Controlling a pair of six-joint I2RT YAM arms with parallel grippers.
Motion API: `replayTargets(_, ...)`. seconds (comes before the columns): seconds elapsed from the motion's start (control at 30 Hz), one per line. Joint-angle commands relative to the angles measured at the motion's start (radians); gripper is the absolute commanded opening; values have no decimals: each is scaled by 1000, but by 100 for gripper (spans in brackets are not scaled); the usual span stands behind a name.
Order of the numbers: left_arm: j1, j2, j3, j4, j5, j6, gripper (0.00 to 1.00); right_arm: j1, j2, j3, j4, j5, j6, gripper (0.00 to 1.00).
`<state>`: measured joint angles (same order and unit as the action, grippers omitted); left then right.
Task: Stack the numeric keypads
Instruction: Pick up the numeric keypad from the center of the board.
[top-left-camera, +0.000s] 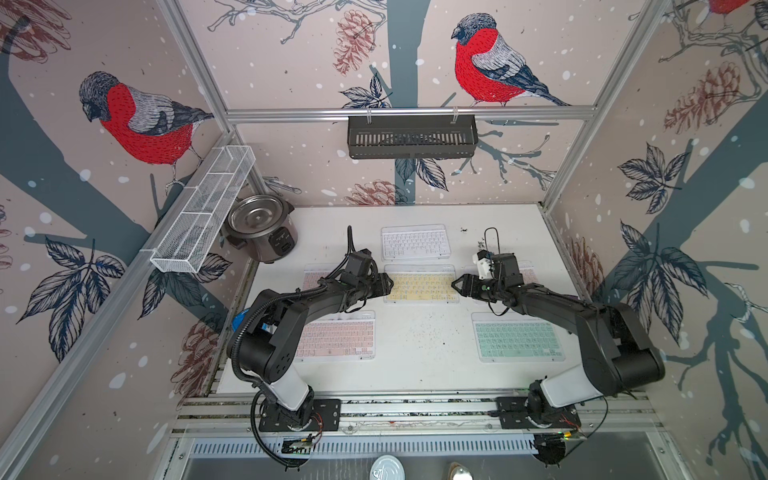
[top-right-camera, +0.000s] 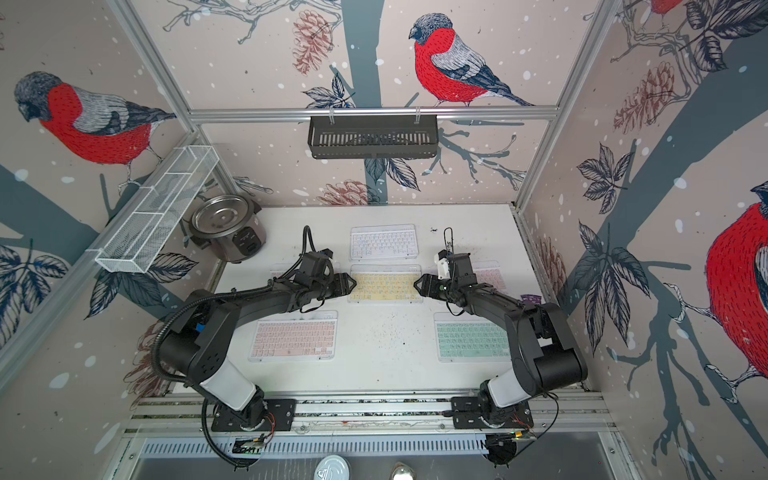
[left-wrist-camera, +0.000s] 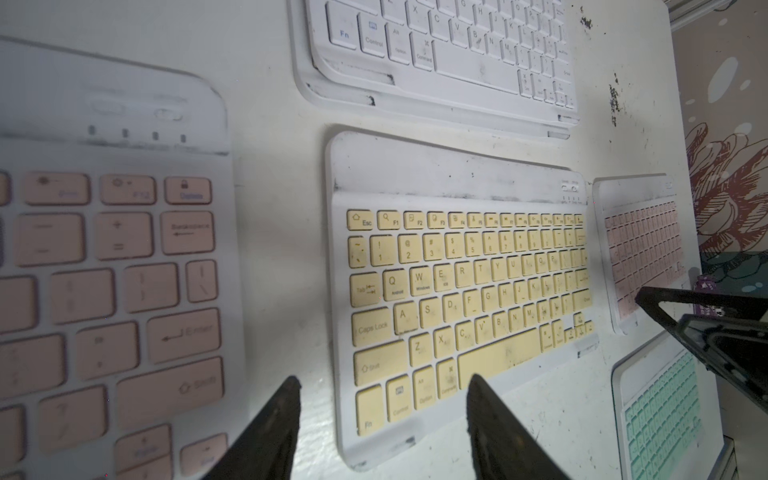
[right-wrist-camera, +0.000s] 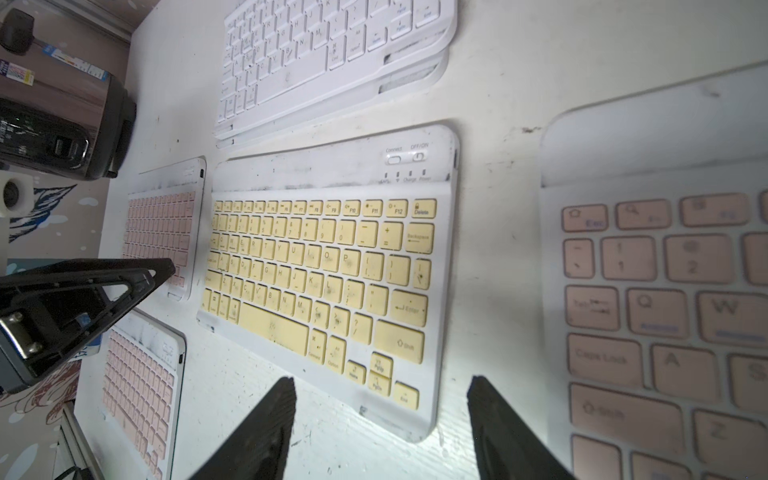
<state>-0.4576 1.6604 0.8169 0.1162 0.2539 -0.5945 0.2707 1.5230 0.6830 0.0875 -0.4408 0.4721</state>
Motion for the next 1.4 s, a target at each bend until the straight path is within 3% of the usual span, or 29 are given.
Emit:
replayTargets(0.0, -7, 22, 25, 39, 11, 9, 62, 4, 19, 12, 23, 20, -12, 68)
replayTargets(0.7, -13, 119, 61, 46, 15, 16, 61, 25, 169, 91, 25, 59, -27, 68)
replayTargets(1.37, -26, 127, 39, 63, 36, -1, 60, 47, 180, 98, 48, 13, -4, 68)
